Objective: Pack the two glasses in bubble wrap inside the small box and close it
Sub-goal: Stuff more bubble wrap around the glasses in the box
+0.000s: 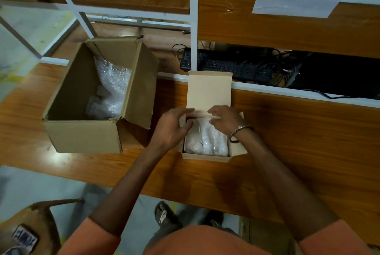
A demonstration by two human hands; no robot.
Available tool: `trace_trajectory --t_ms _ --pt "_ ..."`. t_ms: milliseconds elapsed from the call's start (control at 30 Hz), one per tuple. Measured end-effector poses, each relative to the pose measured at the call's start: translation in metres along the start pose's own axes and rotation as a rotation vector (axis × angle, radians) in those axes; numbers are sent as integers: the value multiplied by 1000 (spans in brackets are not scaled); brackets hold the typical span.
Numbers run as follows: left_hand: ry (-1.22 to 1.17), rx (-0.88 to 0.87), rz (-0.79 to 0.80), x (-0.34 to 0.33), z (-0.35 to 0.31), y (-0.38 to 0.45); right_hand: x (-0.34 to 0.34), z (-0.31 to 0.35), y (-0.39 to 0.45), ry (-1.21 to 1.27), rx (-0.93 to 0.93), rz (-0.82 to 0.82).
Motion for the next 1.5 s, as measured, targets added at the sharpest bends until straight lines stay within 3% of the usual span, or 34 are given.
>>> trace_trajectory --t_ms 167,333,567,767,867,967,1033,1200,1367,1433,1500 --pt "-81 -18 -271 80 -23 2 35 101 11 47 263 -83" --pt "26 97 -479 158 18 -14 29 199 21 73 478 -68" --pt "346 293 -438 226 95 -36 -7 302 57 -131 621 -45" --pt "418 366 -290 221 121 -29 -56 336 108 -610 408 34" --pt "402 396 -283 221 134 -26 -74 346 132 -712 302 121" --pt "418 356 -287 221 141 -24 -86 347 151 -606 179 207" --pt "418 323 -303 218 143 -23 -88 343 156 -522 133 179" --pt "416 339 -323 218 154 -25 -81 346 150 -404 217 -8" --pt "358 387 -310 218 154 -20 -44 342 135 -151 235 98" --pt "165 451 -257 218 153 -14 -25 338 122 63 252 174" --pt "-182 470 -276 224 148 -7 -8 332 108 354 256 261"
Point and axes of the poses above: each hand's wrist, its own y-axis towards the middle knuckle, its own x-axis out of the back of the hand, z = x × y, the point moved 4 cm from there along y, towards the middle knuckle, and after that the axes turned 2 degrees about -y, right-handed, at the moved point
